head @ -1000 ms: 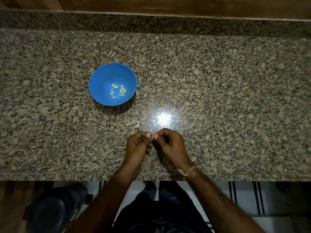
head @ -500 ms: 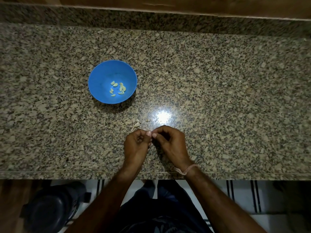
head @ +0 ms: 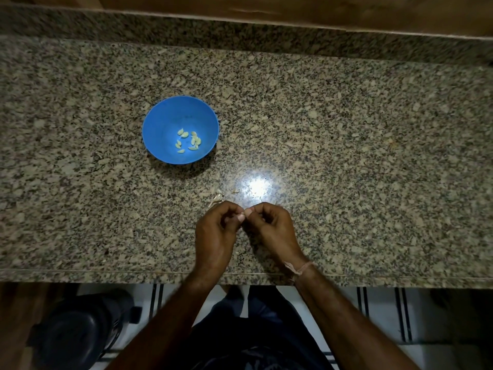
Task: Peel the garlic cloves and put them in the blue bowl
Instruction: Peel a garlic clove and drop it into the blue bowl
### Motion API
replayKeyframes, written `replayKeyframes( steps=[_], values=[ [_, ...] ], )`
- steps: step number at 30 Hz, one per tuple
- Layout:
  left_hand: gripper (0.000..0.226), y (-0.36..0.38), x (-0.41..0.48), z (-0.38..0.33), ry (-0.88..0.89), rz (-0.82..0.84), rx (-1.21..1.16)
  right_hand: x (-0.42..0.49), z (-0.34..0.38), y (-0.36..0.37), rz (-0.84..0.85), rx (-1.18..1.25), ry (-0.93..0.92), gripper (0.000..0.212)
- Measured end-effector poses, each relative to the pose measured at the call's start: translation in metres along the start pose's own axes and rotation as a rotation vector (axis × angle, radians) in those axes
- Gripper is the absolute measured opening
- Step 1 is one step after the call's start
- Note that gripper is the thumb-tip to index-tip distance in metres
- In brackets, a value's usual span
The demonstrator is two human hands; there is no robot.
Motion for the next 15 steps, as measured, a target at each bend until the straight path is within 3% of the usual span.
replayKeyframes(
  steps=[4,8,15],
  values=[
    [0.008,-0.009,-0.003,0.0,0.072,-0.025,0.125,0.0,-0.003,0.003,0.021,-0.029,-0.012,0.02],
    [0.008,-0.023,-0.006,0.015,-0.017,-0.114,0.141,0.001,0.0,-0.003,-0.026,-0.103,-0.074,0.01],
    [0.008,-0.023,-0.006,0.027,-0.023,-0.109,0.256,0.007,-0.003,-0.005,-0.054,-0.294,-0.097,0.011]
  ],
)
Point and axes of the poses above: each hand's wrist, its own x-axis towards the middle knuckle, its own y-axis out of the palm, z = x × y, the point moved 6 cm from there along x, towards the middle knuckle, and after that the axes turned 1 degree about z, right-handed, at the moved point
